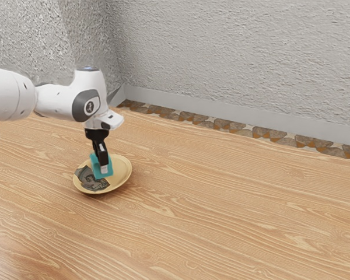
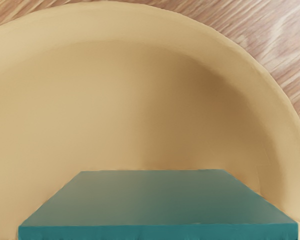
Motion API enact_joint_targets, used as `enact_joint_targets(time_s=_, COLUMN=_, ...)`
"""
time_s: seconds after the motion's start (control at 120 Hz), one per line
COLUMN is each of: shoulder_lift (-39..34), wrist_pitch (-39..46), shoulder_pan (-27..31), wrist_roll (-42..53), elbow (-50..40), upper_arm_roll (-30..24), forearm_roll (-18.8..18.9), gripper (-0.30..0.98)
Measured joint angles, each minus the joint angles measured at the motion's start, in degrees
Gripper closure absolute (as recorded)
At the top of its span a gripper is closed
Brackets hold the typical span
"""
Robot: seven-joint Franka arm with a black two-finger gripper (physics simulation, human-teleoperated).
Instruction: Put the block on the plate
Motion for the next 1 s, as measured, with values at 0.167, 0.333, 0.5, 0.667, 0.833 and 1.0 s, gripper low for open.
enact_joint_targets(time_s=0.167, shoulder_lift=1.8, wrist_pitch=0.0, shoulder_pan=0.8, wrist_roll=1.0, elbow=0.2, upper_arm_roll=0.1, forearm_roll=0.1, gripper=0.31)
enact_joint_targets(time_s=0.333, shoulder_lift=0.9, wrist_pitch=-0.2, shoulder_pan=0.8, wrist_roll=2.0, elbow=0.2, upper_arm_roll=0.1, forearm_roll=-0.2, gripper=0.15)
enact_joint_targets(time_s=0.5, shoulder_lift=-2.3, wrist_pitch=-1.2, shoulder_pan=0.7, wrist_roll=2.6, elbow=0.1, upper_arm_roll=0.1, forearm_roll=-0.4, gripper=0.07)
enact_joint_targets(time_s=0.667, shoulder_lift=-8.5, wrist_pitch=-5.6, shoulder_pan=-2.6, wrist_roll=3.1, elbow=0.1, upper_arm_roll=0.0, forearm_roll=-1.8, gripper=0.03)
enact_joint_targets(time_s=0.833, shoulder_lift=-14.5, wrist_pitch=-10.1, shoulder_pan=-8.4, wrist_roll=3.4, elbow=0.2, upper_arm_roll=2.1, forearm_roll=-2.9, gripper=0.01)
enact_joint_targets(time_s=1.0, shoulder_lift=-19.3, wrist_pitch=-14.0, shoulder_pan=-10.5, wrist_roll=3.7, elbow=2.4, upper_arm_roll=2.8, forearm_roll=-3.1, gripper=0.01)
